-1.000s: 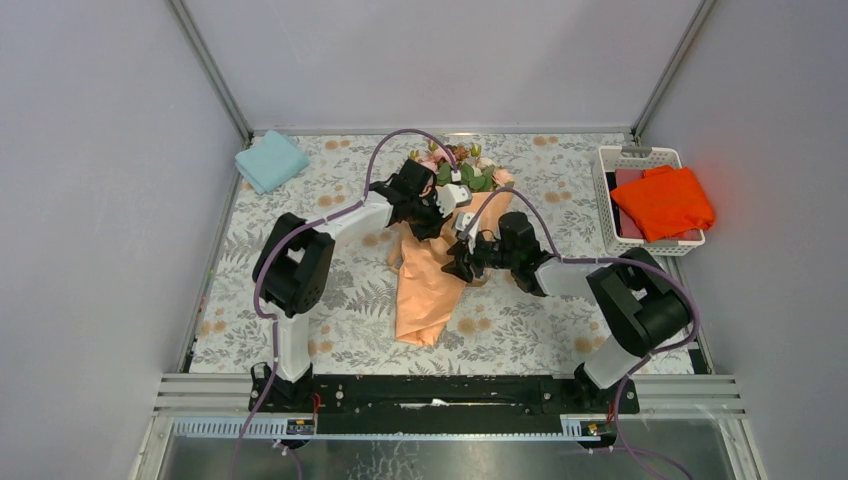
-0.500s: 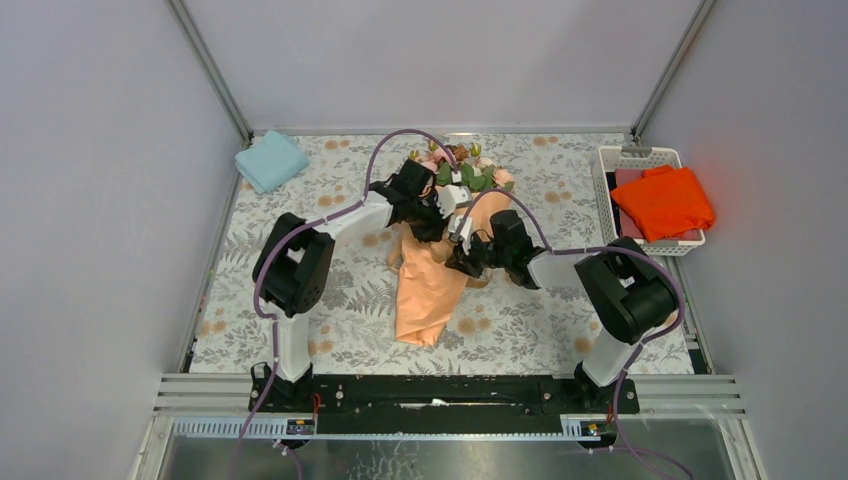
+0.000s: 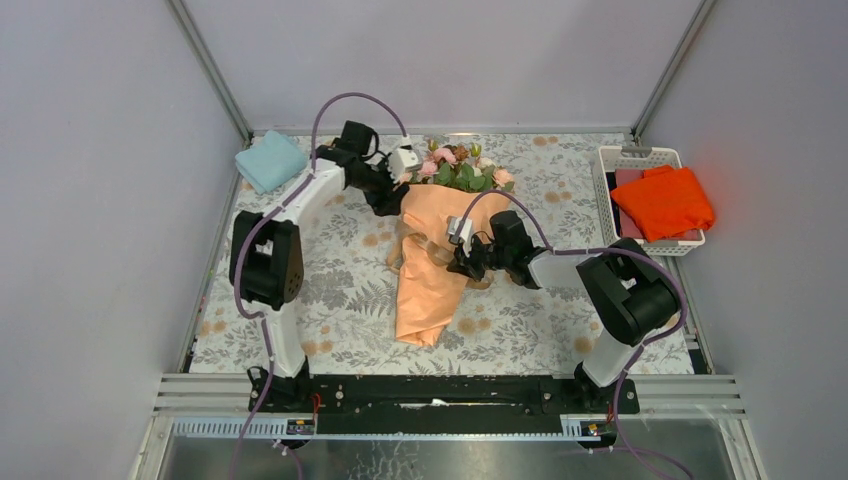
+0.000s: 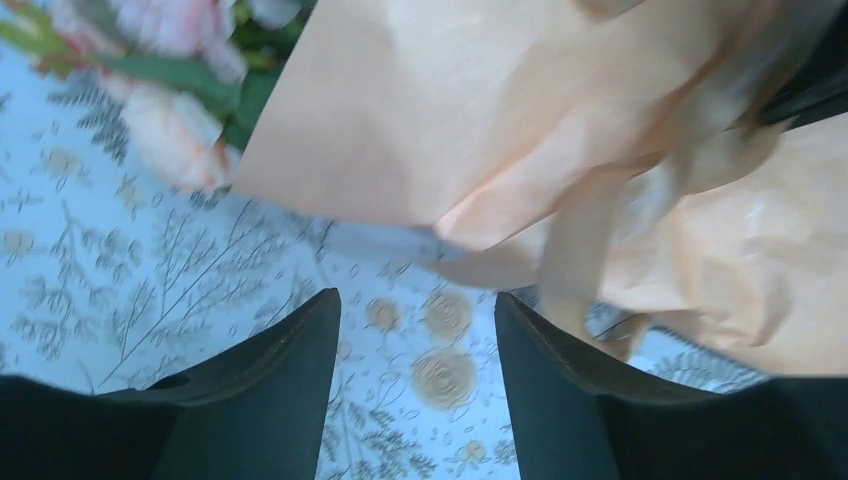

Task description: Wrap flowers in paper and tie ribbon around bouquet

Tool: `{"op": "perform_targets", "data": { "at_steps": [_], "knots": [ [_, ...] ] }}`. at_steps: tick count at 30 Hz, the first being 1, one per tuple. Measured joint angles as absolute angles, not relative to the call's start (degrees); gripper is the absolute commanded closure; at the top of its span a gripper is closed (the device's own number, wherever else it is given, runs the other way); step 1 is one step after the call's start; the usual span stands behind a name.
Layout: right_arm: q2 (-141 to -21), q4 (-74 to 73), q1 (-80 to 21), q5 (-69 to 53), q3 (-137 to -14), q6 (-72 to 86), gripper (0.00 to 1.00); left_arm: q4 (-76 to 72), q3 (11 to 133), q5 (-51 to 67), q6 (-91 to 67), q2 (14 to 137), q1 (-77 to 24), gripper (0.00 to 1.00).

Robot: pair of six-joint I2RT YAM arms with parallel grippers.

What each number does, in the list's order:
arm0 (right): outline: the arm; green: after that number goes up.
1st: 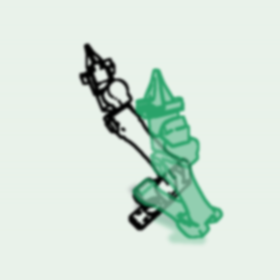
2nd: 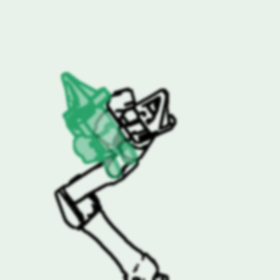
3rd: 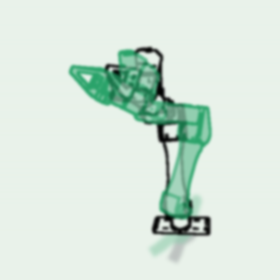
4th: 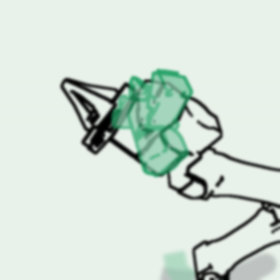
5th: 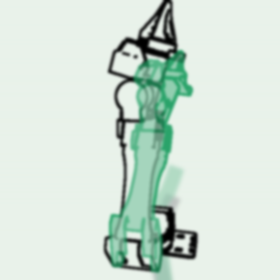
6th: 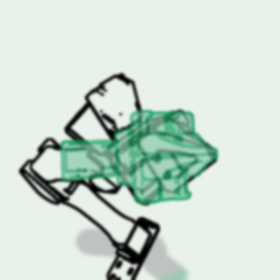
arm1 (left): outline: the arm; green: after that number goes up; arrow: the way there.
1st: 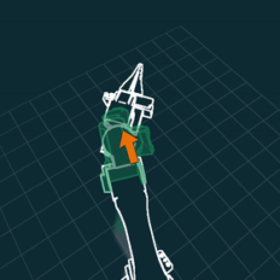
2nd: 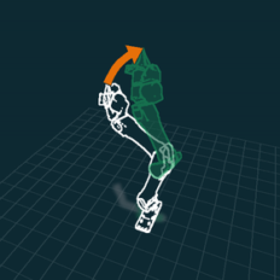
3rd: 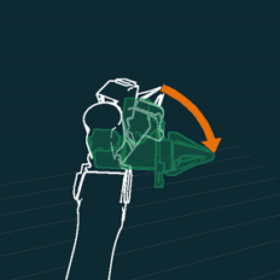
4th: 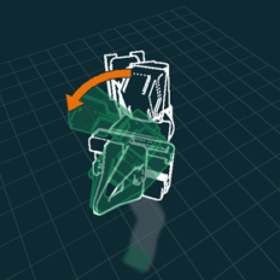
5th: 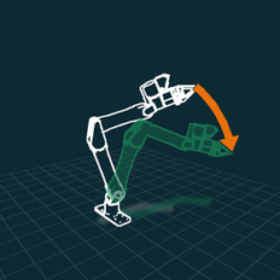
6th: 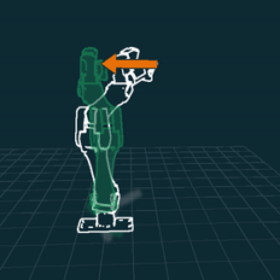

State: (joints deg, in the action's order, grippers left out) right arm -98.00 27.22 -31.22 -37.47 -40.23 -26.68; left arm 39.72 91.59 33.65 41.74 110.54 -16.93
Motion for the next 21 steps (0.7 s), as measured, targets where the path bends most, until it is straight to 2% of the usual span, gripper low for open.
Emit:
{"op": "perform_targets", "data": {
  "at_steps": [4,7,15,19,21],
  "knots": [
    [-98.0,26.76,-31.22,-37.6,-40.23,-26.76,1.0,40.91,91.44,32.91,47.72,112.55,-13.41,0.29],
    [-98.0,26.33,-31.22,-37.6,-40.23,-26.74,1.0,38.44,85.23,32.56,51.64,112.95,-13.63,0.26],
    [-98.0,25.91,-31.22,-37.63,-40.23,-26.74,1.0,27.66,77.93,30.74,53.47,112.95,-15.57,0.23],
    [-97.97,25.85,-31.22,-37.65,-40.23,-26.74,1.0,24.58,77.76,29.43,53.84,112.95,-17.34,0.29],
    [-97.97,25.58,-31.22,-37.63,-40.23,-26.74,1.0,23.97,77.76,28.97,53.82,112.95,-18.13,0.38]
  ]
}}
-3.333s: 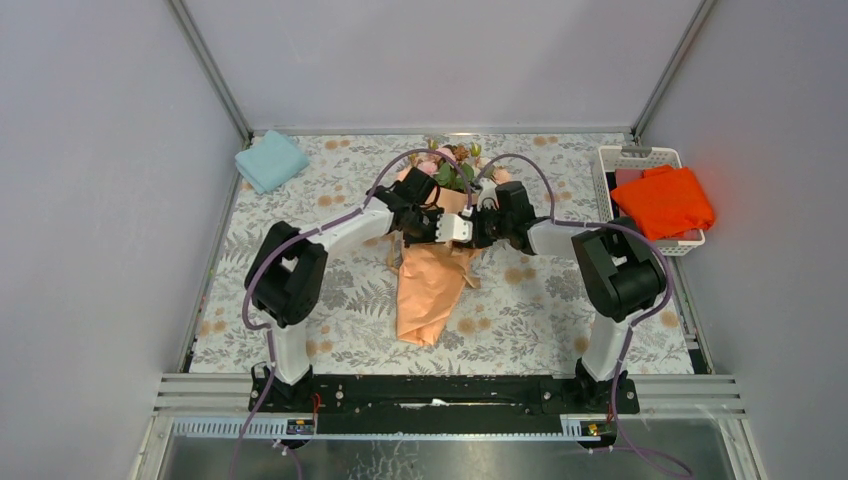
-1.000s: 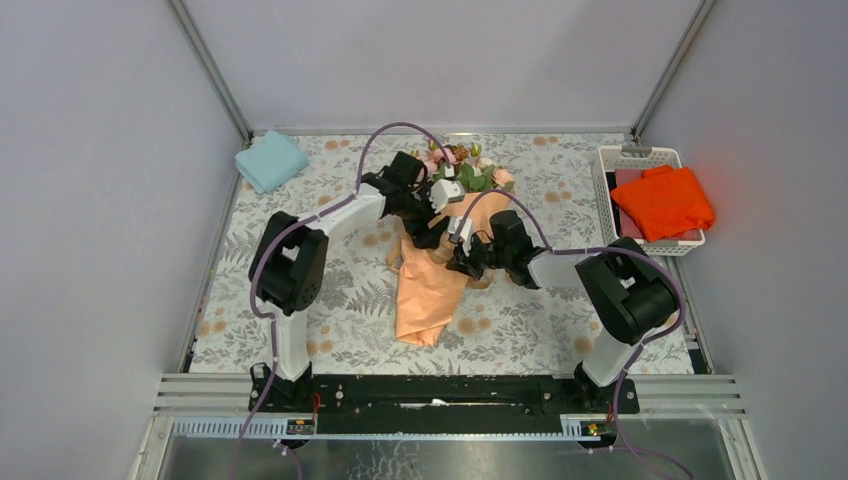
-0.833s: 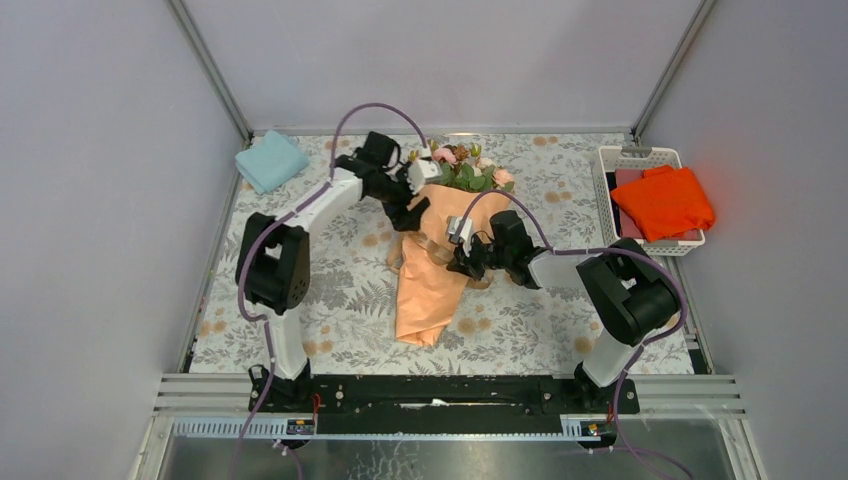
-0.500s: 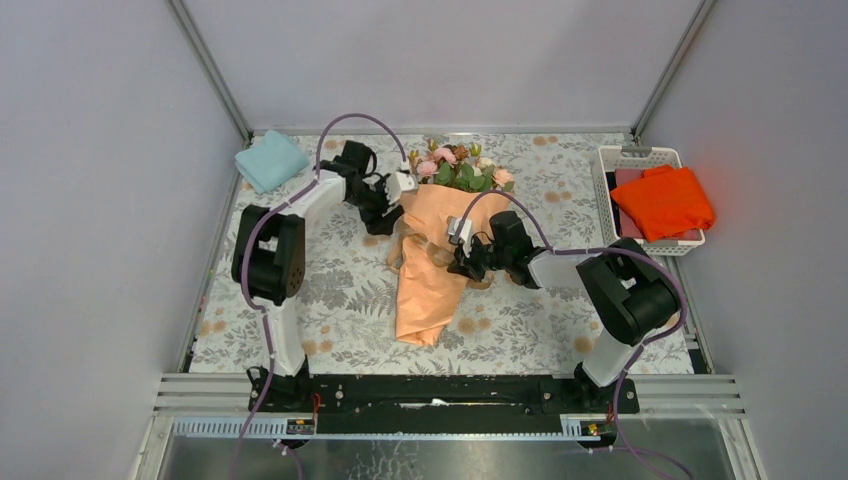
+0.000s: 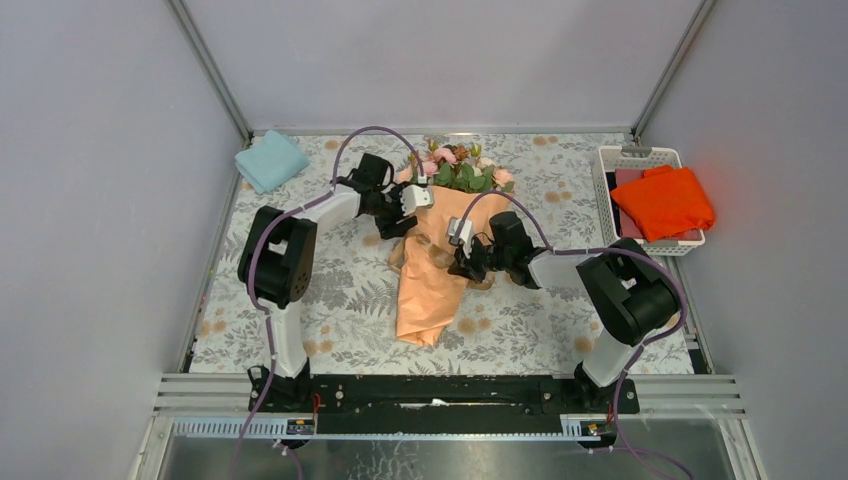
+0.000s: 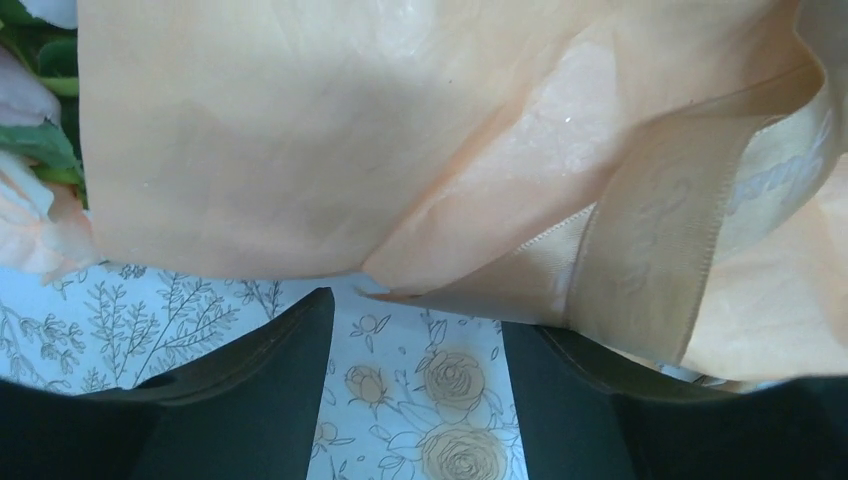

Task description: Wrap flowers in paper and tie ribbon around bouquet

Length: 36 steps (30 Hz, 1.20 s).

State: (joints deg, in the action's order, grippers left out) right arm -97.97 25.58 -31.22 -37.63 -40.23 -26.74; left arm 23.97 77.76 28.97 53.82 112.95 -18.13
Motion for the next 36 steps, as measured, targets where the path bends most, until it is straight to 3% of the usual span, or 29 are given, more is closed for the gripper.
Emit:
{"op": "perform_targets", "data": {
  "at_steps": [2,5,6,12,26,36],
  "knots": [
    [-97.97,25.23,-31.22,-37.65,-40.23,-26.74,1.0,23.83,77.76,28.99,53.71,112.95,-18.59,0.55],
    [-97.95,25.04,-31.22,-37.63,-40.23,-26.74,1.0,24.08,77.73,29.5,54.3,112.95,-19.09,0.97],
    [-97.86,24.95,-31.22,-37.63,-40.23,-26.74,1.0,24.16,77.73,29.65,55.02,112.95,-19.16,1.0],
    [-95.98,23.59,-31.22,-38.17,-40.23,-25.12,1.0,24.49,77.73,29.02,54.59,112.73,-19.03,1.0],
    [-81.32,9.43,-30.7,-44.95,-40.66,-5.5,1.0,22.26,76.38,21.93,43.81,109.19,-11.6,1.0],
    [-78.52,-7.77,-15.51,-49.93,-43.86,13.37,1.0,16.97,70.59,11.9,39.38,109.19,-9.56,1.0]
  ]
}}
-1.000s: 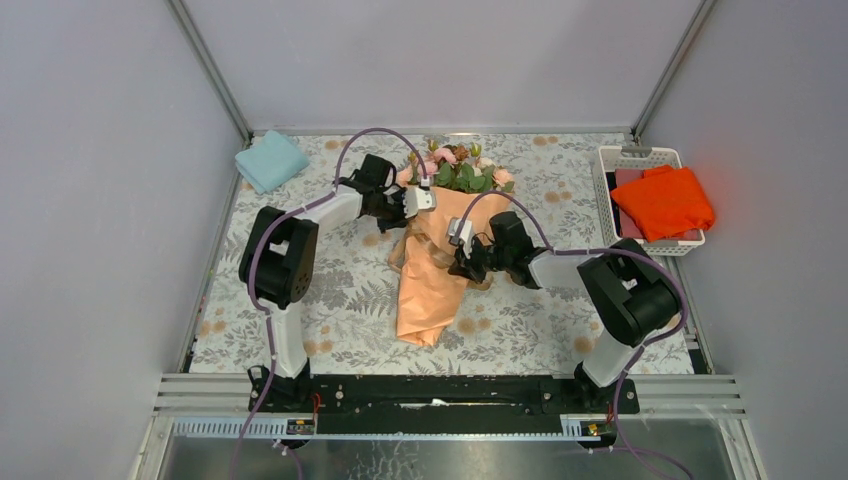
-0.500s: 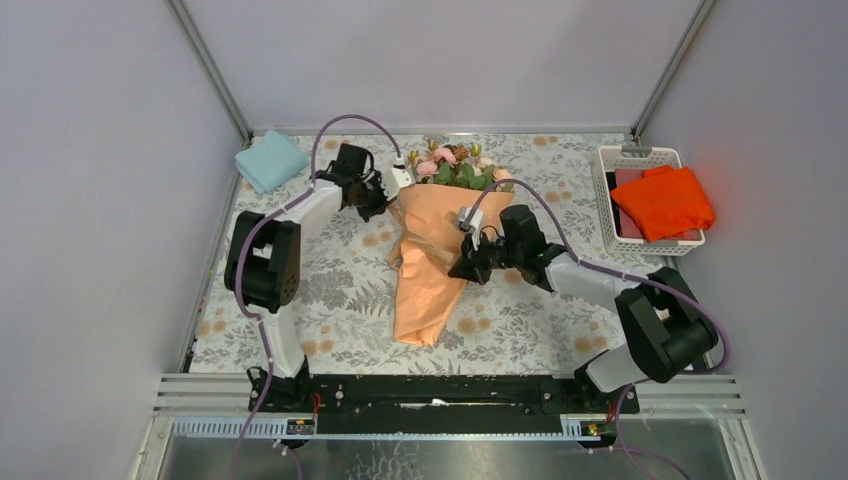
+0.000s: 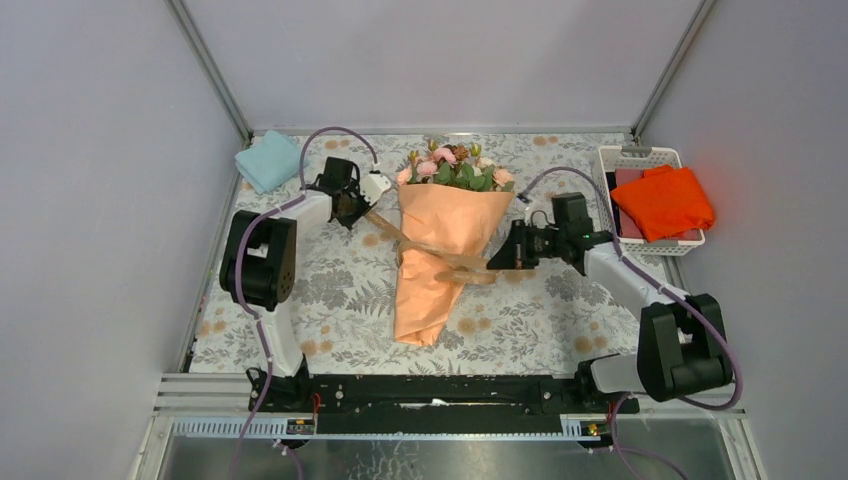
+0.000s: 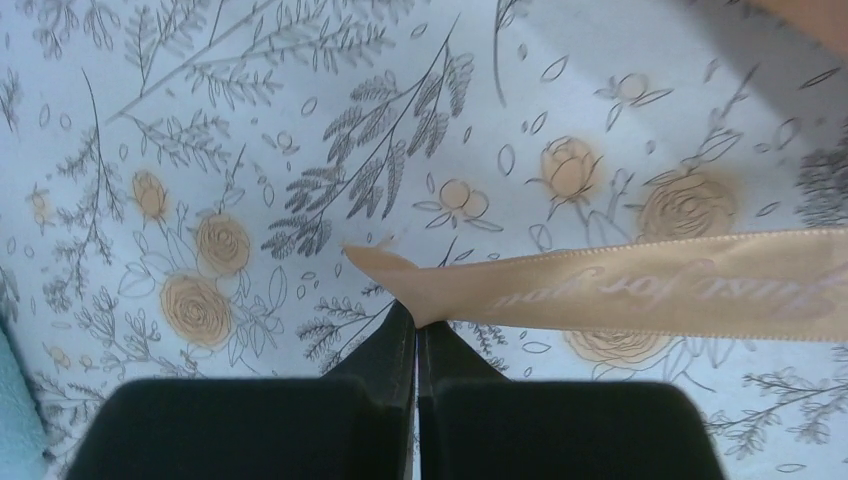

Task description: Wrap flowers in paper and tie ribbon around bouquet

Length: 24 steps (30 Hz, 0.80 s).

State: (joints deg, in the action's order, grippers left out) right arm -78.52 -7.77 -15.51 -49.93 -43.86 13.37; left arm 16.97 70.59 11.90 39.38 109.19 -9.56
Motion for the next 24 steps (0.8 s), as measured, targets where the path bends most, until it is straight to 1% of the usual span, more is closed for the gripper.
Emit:
{"op": "perform_targets", "data": {
  "at_steps": [3,6,8,12,16,20,24],
  "knots": [
    [-76.84,-11.11,-10.28,-47.0,-43.86,16.47,1.0,15.59,68.84,9.67,39.13,109.08,-8.97,1.0],
    [-75.07,-13.17,-6.72,-37.85,-43.75,18.17,1.0,15.0,67.02,7.94,39.05,108.44,-8.71,1.0],
    [-73.95,-12.91,-5.89,-30.92,-43.05,18.96,1.0,14.9,65.65,7.09,39.03,107.22,-8.51,1.0],
    [-73.38,-11.75,-5.45,-22.98,-41.85,20.23,1.0,14.87,64.14,5.04,38.46,104.55,-7.9,1.0],
    [-74.94,-7.53,-0.78,-19.99,-39.94,21.96,1.0,14.72,61.25,2.31,37.95,101.08,-5.76,1.0],
    [-78.19,-3.66,5.3,-17.89,-36.67,23.9,1.0,15.14,55.83,1.45,37.54,96.88,-2.94,1.0],
    [-80.47,-1.48,8.86,-17.45,-34.79,25.04,1.0,15.66,52.07,1.54,37.36,94.43,-0.78,1.0]
  ]
}}
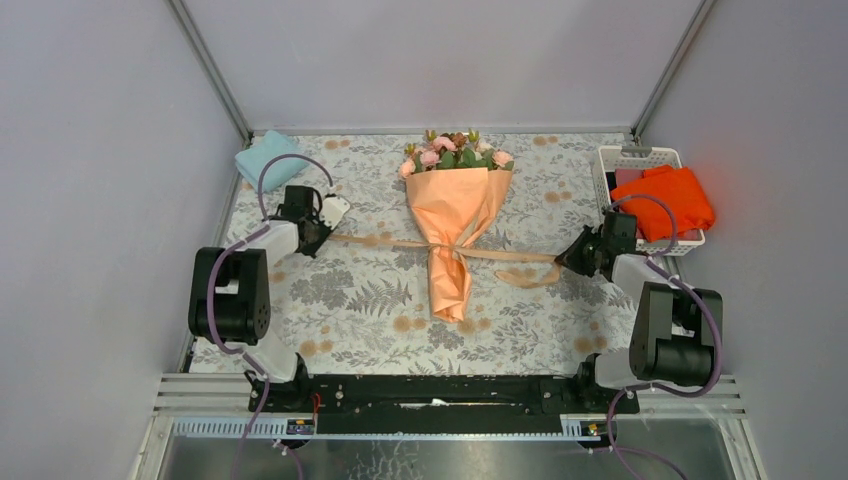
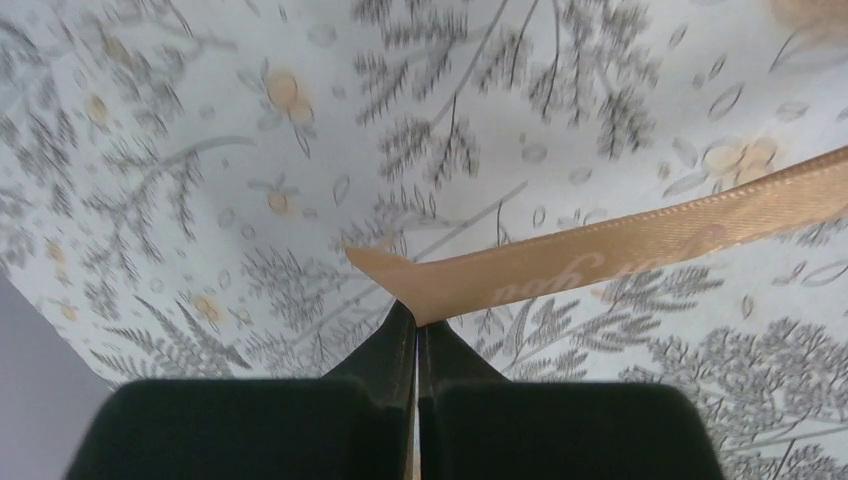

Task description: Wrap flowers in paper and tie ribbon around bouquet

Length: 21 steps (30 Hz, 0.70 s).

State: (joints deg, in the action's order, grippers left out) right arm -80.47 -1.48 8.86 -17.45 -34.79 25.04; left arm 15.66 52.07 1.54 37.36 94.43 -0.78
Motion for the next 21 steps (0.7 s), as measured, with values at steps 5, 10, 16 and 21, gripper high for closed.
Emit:
{"op": "perform_targets", "data": {
  "at_steps": [5,10,16,21],
  "knots": [
    [-81.93,0.97,11.9,-17.74,-34.7,25.19,1.0,16.01,48.58,2.44,37.43,92.71,2.72,1.0],
    [-82.67,1.96,13.23,-18.28,-34.59,25.19,1.0,15.79,47.46,2.81,37.89,92.31,5.91,1.0],
    [-83.55,2.2,14.35,-19.68,-34.5,25.17,1.0,14.72,47.11,2.83,38.7,92.31,8.6,1.0],
    [-84.29,2.09,15.64,-20.86,-34.5,25.1,1.0,13.45,46.63,2.83,39.64,92.33,10.02,1.0]
  ]
}}
